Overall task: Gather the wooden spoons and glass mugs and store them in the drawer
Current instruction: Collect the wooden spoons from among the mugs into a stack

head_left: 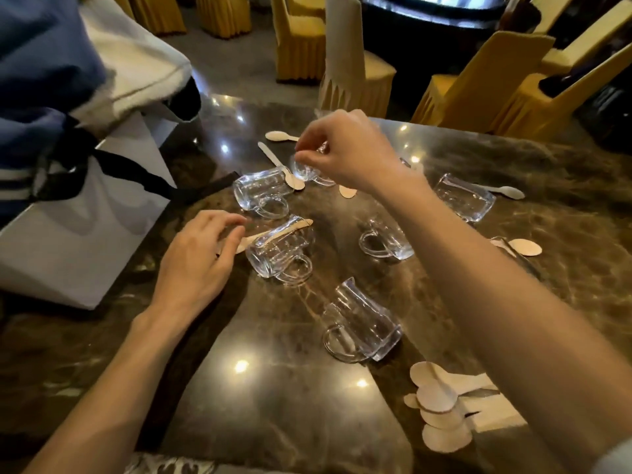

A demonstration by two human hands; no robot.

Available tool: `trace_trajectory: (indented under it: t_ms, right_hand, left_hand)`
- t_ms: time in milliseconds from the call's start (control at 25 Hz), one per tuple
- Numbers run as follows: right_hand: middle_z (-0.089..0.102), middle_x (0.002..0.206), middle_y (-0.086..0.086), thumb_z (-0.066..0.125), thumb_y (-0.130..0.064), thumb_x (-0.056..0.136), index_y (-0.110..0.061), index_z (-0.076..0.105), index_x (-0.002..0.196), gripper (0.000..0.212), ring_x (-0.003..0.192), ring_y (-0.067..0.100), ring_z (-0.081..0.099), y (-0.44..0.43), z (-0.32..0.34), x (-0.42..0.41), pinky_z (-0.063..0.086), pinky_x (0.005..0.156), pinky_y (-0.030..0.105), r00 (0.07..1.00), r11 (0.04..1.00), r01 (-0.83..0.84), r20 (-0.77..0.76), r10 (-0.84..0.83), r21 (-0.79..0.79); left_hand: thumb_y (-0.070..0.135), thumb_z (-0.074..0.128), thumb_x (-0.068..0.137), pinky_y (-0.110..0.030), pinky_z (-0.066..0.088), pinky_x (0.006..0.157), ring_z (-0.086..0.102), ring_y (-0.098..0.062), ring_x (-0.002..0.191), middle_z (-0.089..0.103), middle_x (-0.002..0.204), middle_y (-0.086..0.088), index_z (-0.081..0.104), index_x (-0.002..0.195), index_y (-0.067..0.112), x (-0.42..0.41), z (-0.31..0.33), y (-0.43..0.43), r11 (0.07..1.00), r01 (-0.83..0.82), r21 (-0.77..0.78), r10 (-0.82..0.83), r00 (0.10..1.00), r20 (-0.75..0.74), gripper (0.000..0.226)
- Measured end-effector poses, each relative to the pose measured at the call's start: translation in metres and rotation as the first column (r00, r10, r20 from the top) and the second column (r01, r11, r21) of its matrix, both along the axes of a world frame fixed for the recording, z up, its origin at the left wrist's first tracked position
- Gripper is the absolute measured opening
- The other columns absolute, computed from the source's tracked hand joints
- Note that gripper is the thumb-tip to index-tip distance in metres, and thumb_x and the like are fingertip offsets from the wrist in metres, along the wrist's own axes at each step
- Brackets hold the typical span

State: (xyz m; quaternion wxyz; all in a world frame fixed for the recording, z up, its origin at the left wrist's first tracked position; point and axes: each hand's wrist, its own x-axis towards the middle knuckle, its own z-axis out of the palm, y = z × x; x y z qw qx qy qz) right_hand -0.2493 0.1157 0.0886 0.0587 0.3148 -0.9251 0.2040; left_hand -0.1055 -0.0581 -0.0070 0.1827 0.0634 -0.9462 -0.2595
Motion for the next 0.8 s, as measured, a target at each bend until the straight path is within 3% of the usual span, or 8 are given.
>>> trace_trajectory:
  t_ms: [120, 320, 480, 640, 800]
  right_hand:
    - [0.07, 0.101, -0.004, 0.065, -0.04, 0.084, -0.027, 0.071, 0.099, 0.021, 0.089, 0.015, 0.064, -0.025, -0.006, -0.026, 0.055, 0.079, 0.038, 0.999, 0.999, 0.023, 0.039, -0.025, 0.049]
    - [0.07, 0.102, -0.001, 0.068, -0.038, 0.082, -0.025, 0.071, 0.1, 0.022, 0.091, 0.018, 0.064, -0.055, -0.023, -0.065, 0.056, 0.082, 0.04, 0.989, 0.993, 0.055, 0.132, -0.069, 0.108]
    - [0.069, 0.102, 0.005, 0.068, -0.036, 0.082, -0.021, 0.07, 0.099, 0.023, 0.089, 0.024, 0.064, -0.076, -0.043, -0.09, 0.055, 0.081, 0.041, 0.978, 0.975, 0.075, 0.178, -0.113, 0.209]
    - [0.065, 0.106, 0.008, 0.069, -0.038, 0.079, -0.015, 0.065, 0.109, 0.037, 0.092, 0.028, 0.062, -0.094, -0.063, -0.106, 0.053, 0.081, 0.042, 0.971, 0.944, 0.092, 0.183, -0.156, 0.317]
    - [0.062, 0.11, 0.011, 0.073, -0.028, 0.076, -0.012, 0.059, 0.109, 0.04, 0.098, 0.031, 0.06, -0.103, -0.075, -0.115, 0.049, 0.088, 0.044, 0.968, 0.936, 0.146, 0.149, -0.202, 0.321]
  left_hand:
    - [0.026, 0.05, 0.094, -0.031, 0.04, 0.088, 0.053, -0.019, 0.107, 0.059, 0.116, -0.001, 0.064, 0.114, 0.018, -0.008, -0.006, -0.012, 0.999, 0.014, -0.043, -0.01, 0.995, 0.097, 0.026]
    - [0.037, 0.047, 0.093, -0.036, 0.039, 0.094, 0.048, -0.019, 0.114, 0.055, 0.127, 0.001, 0.06, 0.124, 0.02, -0.015, -0.012, -0.027, 0.994, 0.067, -0.089, -0.041, 0.964, 0.264, 0.038]
    - [0.049, 0.043, 0.089, -0.035, 0.039, 0.096, 0.045, -0.015, 0.117, 0.053, 0.127, 0.007, 0.057, 0.126, 0.026, -0.019, -0.012, -0.033, 0.986, 0.124, -0.109, -0.084, 0.946, 0.314, 0.046]
    - [0.053, 0.044, 0.086, -0.034, 0.038, 0.095, 0.044, -0.013, 0.118, 0.051, 0.128, 0.01, 0.056, 0.125, 0.031, -0.02, -0.013, -0.037, 0.981, 0.153, -0.119, -0.101, 0.928, 0.357, 0.047]
    - [0.053, 0.05, 0.084, -0.033, 0.04, 0.091, 0.046, -0.012, 0.113, 0.053, 0.124, 0.011, 0.059, 0.12, 0.032, -0.021, -0.012, -0.037, 0.981, 0.155, -0.113, -0.104, 0.926, 0.362, 0.043]
